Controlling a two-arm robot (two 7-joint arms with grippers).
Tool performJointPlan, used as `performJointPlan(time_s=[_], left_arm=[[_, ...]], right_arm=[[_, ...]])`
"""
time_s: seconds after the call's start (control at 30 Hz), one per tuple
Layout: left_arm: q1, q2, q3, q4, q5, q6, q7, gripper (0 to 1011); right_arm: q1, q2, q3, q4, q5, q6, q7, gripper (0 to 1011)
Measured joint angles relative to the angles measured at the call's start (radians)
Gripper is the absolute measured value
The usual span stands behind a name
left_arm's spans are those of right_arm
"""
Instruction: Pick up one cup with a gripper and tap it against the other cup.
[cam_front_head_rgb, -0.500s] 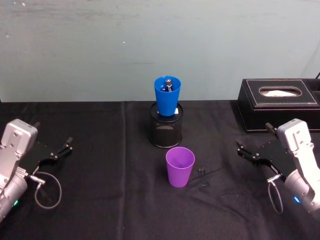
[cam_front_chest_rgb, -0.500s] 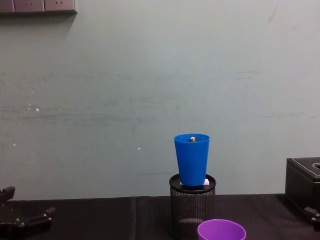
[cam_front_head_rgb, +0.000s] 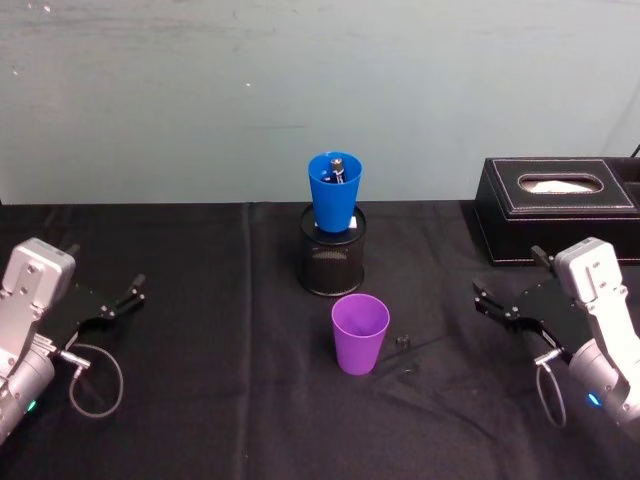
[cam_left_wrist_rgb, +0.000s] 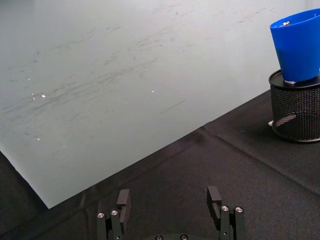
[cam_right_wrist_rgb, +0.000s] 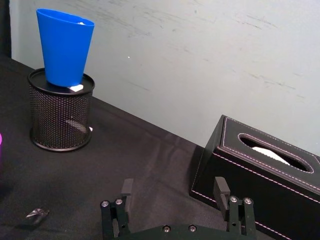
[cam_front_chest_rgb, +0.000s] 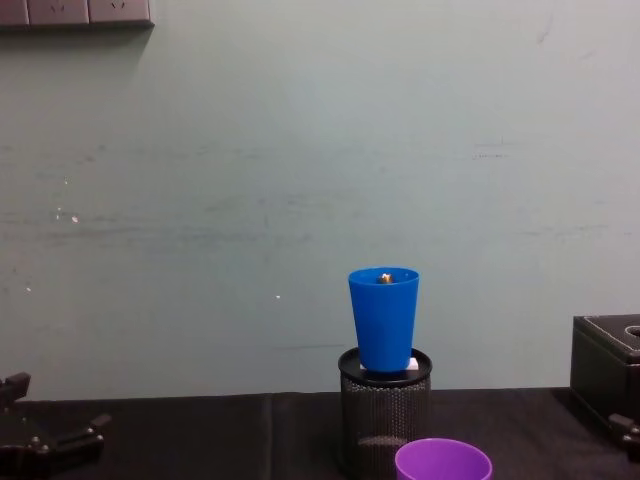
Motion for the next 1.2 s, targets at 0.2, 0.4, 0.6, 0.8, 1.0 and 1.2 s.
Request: performJointPlan(time_s=[0.2, 0.4, 0.6, 0.8, 1.0, 1.2], left_arm=[[0.0, 0.0, 0.0, 0.0, 0.0, 0.0, 0.0, 1000], [0.0, 0.0, 0.0, 0.0, 0.0, 0.0, 0.0, 1000], [0.0, 0.0, 0.0, 0.0, 0.0, 0.0, 0.0, 1000], [0.0, 0.0, 0.0, 0.0, 0.0, 0.0, 0.0, 1000], [0.0, 0.0, 0.0, 0.0, 0.0, 0.0, 0.0, 1000], [0.0, 0.0, 0.0, 0.0, 0.0, 0.0, 0.0, 1000]], right_arm=[[0.0, 0.0, 0.0, 0.0, 0.0, 0.0, 0.0, 1002], [0.0, 0.0, 0.0, 0.0, 0.0, 0.0, 0.0, 1003], [0.0, 0.0, 0.0, 0.0, 0.0, 0.0, 0.0, 1003], [0.0, 0.0, 0.007, -0.003, 0.0, -0.01, 0.003, 1003], [-0.012, 0.006, 0.031, -0.043, 0.011, -0.056, 0.038, 1003], [-0.086, 0.024, 0.029, -0.109, 0.053, -0.115, 0.138, 1002]])
